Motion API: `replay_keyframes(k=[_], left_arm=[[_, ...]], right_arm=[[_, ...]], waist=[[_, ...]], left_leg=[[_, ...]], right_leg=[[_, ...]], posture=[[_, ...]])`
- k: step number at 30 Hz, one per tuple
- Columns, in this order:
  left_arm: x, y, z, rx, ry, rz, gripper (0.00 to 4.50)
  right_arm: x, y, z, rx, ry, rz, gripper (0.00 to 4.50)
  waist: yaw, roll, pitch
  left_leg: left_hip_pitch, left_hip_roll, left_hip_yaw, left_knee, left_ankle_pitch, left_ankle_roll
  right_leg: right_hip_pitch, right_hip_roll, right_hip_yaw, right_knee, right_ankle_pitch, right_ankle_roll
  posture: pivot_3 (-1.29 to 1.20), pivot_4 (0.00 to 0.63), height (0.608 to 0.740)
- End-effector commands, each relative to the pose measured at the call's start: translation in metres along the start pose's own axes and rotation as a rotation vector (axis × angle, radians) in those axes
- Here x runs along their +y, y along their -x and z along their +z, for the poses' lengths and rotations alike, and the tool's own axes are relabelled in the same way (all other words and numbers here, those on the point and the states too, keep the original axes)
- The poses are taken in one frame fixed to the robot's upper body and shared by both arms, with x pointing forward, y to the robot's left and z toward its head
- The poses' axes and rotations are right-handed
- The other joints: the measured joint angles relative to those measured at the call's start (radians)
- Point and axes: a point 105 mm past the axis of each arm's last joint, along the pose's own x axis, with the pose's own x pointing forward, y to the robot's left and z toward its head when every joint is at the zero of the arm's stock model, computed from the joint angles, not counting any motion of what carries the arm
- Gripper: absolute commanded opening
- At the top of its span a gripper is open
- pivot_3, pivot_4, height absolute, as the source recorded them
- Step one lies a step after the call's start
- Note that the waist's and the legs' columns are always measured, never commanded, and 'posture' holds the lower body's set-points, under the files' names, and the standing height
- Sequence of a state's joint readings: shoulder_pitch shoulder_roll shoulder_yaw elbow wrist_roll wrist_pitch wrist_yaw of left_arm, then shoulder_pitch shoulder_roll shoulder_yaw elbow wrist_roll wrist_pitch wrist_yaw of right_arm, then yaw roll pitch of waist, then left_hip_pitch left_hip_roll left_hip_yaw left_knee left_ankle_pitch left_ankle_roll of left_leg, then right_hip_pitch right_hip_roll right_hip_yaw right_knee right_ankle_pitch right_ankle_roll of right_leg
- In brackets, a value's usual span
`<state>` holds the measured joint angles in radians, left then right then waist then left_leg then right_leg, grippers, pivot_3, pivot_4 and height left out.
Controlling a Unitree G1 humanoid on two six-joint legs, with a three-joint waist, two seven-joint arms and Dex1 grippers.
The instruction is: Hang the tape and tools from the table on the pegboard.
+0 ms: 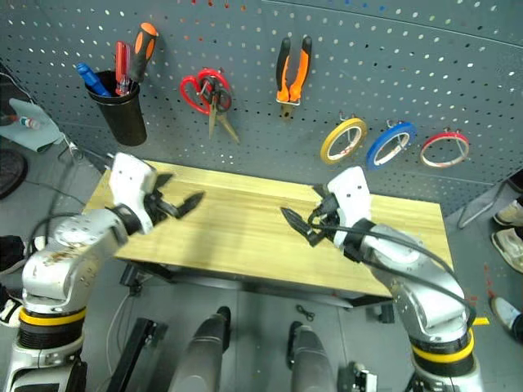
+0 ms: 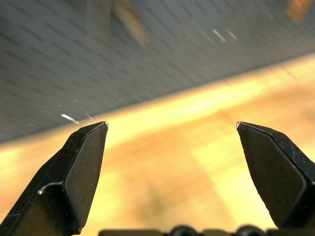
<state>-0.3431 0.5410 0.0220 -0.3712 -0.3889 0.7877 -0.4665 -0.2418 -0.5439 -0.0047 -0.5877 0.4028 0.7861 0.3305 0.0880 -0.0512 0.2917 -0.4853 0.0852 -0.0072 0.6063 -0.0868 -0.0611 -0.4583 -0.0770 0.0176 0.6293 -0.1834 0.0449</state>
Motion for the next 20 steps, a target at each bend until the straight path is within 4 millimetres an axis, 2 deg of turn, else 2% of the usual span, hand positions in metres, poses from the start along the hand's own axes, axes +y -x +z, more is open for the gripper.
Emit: replay_keyframes(k=[1,5,9,14,20], left_arm=[[-0.028,-0.006,-0.025,0.084,-0.017,-0.125,4.45],[-0.042,-0.014,-0.063,0.197,-0.021,-0.228,4.45],[-0.034,-0.025,-0.078,0.221,-0.027,-0.213,4.45],[-0.028,-0.03,-0.077,0.204,-0.029,-0.21,4.45],[-0.031,-0.03,-0.078,0.203,-0.039,-0.226,4.45]], right_arm=[[-0.017,0.008,-0.018,0.049,0.056,-0.127,4.5],[-0.031,0.018,-0.055,0.133,0.019,-0.237,4.5],[-0.033,0.018,-0.076,0.165,-0.006,-0.298,4.5],[-0.031,0.017,-0.075,0.151,-0.019,-0.306,4.5],[-0.037,0.021,-0.078,0.164,-0.011,-0.319,4.5]], waist=[[-0.006,0.001,-0.011],[-0.016,0.003,-0.026],[-0.034,0.005,-0.029],[-0.042,0.008,-0.032],[-0.043,0.009,-0.034]], left_leg=[[0.001,0.0,0.0,0.0,0.0,0.0],[0.002,0.0,0.001,0.0,0.0,0.001],[0.003,0.0,0.001,0.0,0.002,0.005],[0.003,0.0,0.001,0.0,0.002,0.006],[0.003,0.0,0.001,0.0,0.002,0.007]], right_leg=[[0.001,0.0,0.0,-0.001,-0.001,-0.001],[0.002,0.0,0.0,-0.001,-0.003,-0.002],[0.002,0.0,0.001,-0.001,-0.003,-0.002],[0.002,0.0,0.002,0.0,-0.003,-0.002],[0.003,0.0,0.002,-0.001,-0.003,-0.002]], posture=[[0.12,0.223,0.74],[0.11,0.224,0.74],[0.1,0.222,0.74],[0.09,0.223,0.74],[0.09,0.227,0.74]])
